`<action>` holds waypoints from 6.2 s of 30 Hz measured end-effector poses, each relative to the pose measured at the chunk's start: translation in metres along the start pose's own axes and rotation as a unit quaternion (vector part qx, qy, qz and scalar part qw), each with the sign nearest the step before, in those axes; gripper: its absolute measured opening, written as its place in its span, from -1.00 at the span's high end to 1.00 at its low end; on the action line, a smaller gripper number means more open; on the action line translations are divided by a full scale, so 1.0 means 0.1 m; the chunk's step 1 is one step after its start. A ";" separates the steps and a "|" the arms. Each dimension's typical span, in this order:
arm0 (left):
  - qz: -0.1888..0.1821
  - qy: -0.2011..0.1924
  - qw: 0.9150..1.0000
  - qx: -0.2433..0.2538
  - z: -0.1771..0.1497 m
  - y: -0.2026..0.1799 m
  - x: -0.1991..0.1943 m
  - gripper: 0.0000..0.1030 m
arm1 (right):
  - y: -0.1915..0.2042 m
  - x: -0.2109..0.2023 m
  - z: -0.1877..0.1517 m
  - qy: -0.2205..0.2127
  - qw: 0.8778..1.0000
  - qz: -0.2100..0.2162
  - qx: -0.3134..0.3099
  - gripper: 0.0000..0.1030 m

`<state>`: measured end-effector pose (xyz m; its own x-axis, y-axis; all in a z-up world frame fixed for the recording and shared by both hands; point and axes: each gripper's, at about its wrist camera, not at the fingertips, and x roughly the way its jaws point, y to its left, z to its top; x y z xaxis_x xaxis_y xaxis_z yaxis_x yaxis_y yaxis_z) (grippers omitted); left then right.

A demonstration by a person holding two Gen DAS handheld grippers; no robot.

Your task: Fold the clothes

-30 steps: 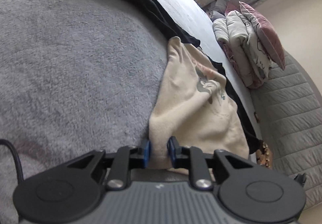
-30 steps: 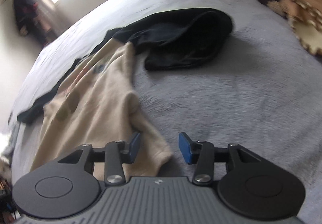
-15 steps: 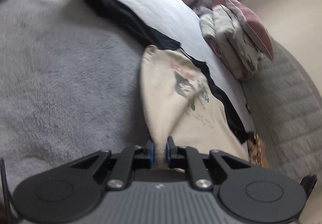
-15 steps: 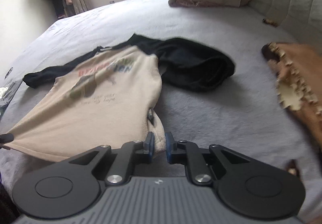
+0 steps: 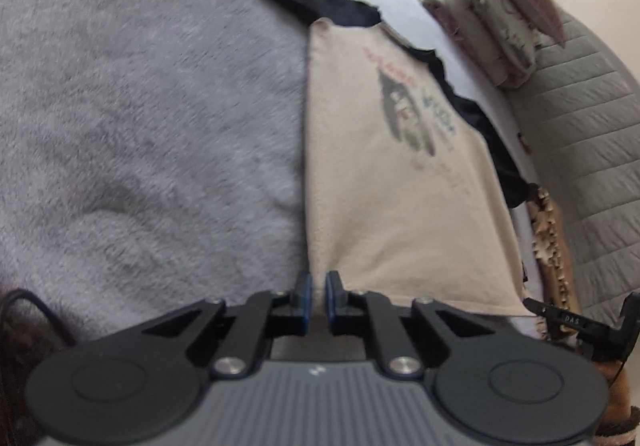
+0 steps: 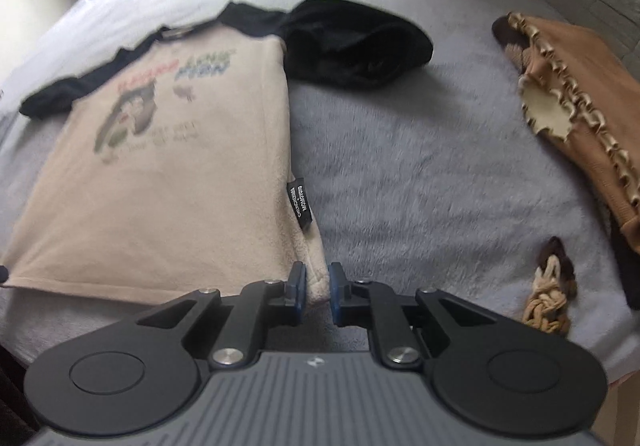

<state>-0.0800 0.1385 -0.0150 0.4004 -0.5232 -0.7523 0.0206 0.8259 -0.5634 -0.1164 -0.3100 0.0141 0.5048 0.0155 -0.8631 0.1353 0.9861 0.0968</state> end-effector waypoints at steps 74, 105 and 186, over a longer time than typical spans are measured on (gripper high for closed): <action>-0.097 -0.211 0.966 -0.116 1.77 0.41 1.21 0.61 | -0.15 1.49 1.69 -0.176 0.946 0.146 0.228 0.41; -0.106 -0.174 0.979 0.013 1.49 -0.16 1.26 0.23 | -0.56 0.94 1.50 -0.141 0.948 -0.081 0.272 -0.07; -0.083 -0.196 0.967 0.140 1.28 -0.38 1.40 -0.36 | 0.34 1.20 1.57 -0.184 0.983 0.013 0.009 -0.15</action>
<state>0.0923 0.0603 -0.0552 0.6854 -0.5794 -0.4410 0.3401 0.7903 -0.5097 0.0820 -0.3007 -0.0083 0.7814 -0.0240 -0.6236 0.1319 0.9830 0.1274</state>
